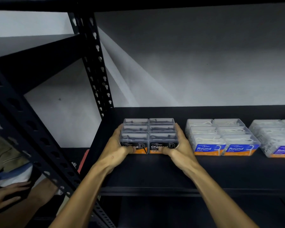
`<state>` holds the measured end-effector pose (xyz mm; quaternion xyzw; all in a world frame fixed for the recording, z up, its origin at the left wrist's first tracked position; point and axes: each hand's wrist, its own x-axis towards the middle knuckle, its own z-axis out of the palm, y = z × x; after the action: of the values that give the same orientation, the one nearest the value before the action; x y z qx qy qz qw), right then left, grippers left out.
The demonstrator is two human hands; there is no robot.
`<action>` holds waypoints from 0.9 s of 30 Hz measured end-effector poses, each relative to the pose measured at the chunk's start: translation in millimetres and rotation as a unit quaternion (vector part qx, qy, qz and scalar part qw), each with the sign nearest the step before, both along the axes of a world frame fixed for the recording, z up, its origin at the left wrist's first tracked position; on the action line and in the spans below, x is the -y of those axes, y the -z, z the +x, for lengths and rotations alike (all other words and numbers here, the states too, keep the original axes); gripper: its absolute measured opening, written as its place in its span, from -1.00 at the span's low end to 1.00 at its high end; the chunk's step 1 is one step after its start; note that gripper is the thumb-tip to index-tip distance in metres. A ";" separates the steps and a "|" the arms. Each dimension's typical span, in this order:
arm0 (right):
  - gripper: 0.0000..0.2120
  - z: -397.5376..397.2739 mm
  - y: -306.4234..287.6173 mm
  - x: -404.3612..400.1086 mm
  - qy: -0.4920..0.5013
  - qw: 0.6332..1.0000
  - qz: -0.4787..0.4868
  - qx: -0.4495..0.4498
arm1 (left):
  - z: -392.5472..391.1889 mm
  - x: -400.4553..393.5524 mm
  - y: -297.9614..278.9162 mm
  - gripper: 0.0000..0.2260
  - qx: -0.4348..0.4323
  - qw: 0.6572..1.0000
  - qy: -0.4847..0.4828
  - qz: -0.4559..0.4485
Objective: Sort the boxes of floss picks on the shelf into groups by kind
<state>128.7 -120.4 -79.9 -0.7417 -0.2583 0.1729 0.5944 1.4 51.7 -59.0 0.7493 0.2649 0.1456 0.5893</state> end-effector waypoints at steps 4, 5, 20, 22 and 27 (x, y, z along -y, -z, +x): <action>-0.16 -0.5 -1.0 1.2 0.003 1.000 -0.002 0.000 | -1.3 0.1 0.6 -0.17 0.000 1.000 0.009 0.004; -0.16 -0.8 -1.6 1.7 0.002 1.000 -0.001 -0.001 | -1.5 0.2 0.3 -0.17 0.000 1.000 0.010 0.005; 0.01 -3.3 -6.2 3.4 0.025 0.999 -0.025 0.038 | -2.0 -5.4 5.9 -0.09 0.005 1.000 0.013 0.002; 0.02 -5.6 -8.1 4.4 0.026 0.998 -0.037 0.052 | -3.6 -5.5 4.5 -0.08 0.009 1.000 0.018 0.007; 0.02 -10.1 -12.0 7.7 0.022 0.988 -0.072 0.132 | -10.3 0.1 -0.2 -0.12 0.059 0.995 0.018 0.080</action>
<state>118.7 -128.1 -68.0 -0.8044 -0.3052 0.0789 0.5036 -8.9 51.6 -58.8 0.7885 0.2042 0.1993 0.5448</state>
